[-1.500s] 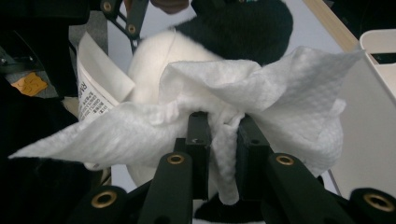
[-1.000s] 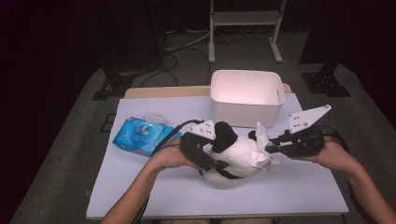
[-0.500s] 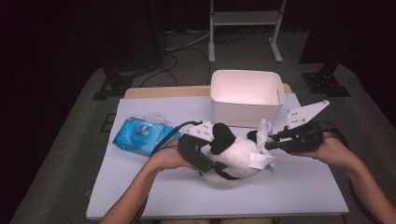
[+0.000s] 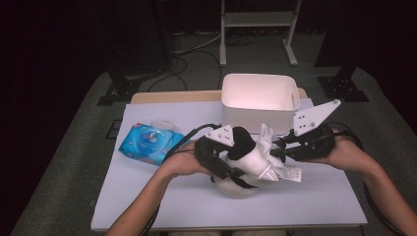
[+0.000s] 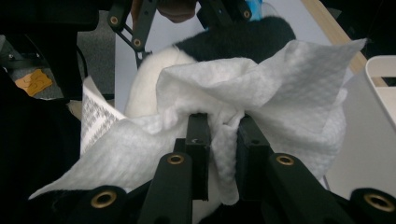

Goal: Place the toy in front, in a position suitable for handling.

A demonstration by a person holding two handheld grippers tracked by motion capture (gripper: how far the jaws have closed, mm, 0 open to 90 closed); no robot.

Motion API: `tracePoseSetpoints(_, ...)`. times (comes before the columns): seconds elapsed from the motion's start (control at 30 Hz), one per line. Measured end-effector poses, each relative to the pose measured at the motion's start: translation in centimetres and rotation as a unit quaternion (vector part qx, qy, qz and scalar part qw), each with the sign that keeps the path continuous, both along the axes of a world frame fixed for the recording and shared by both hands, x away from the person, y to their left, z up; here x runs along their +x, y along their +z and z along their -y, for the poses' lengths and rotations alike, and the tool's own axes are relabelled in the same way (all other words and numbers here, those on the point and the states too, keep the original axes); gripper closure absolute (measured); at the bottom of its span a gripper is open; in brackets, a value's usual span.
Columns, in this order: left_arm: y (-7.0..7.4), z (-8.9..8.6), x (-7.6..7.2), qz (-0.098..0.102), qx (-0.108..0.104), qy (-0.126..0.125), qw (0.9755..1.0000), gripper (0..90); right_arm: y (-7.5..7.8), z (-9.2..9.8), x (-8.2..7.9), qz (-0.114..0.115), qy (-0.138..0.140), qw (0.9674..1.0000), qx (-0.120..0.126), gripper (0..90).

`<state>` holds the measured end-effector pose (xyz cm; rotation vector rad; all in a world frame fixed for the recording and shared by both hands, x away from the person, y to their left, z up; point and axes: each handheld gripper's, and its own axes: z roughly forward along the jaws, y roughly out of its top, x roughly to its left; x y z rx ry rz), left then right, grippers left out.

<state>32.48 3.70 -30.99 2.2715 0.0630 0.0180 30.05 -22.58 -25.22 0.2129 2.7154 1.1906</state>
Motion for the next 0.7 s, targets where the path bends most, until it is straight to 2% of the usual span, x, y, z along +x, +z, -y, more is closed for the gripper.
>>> tracePoseSetpoints(0.17,0.4,-0.3,0.0,0.001,0.003,0.003,1.0000,31.0,0.0,0.1,-0.1,-0.001,-0.004,1.0000,-0.004,77.2)
tracePoseSetpoints(0.33,0.5,-0.5,-0.1,-0.001,0.006,0.006,1.0000,31.7,-1.4,0.5,0.0,-0.014,-0.014,0.9997,-0.014,77.2)
tracePoseSetpoints(0.47,-0.2,0.0,-0.1,-0.007,0.015,-0.001,0.9999,31.7,-2.1,0.4,0.2,-0.019,-0.010,0.9997,-0.015,77.2)
tracePoseSetpoints(0.7,-0.9,1.9,-0.2,-0.005,0.027,-0.015,0.9995,30.7,-2.4,0.0,0.3,-0.018,-0.006,0.9998,-0.007,77.2)
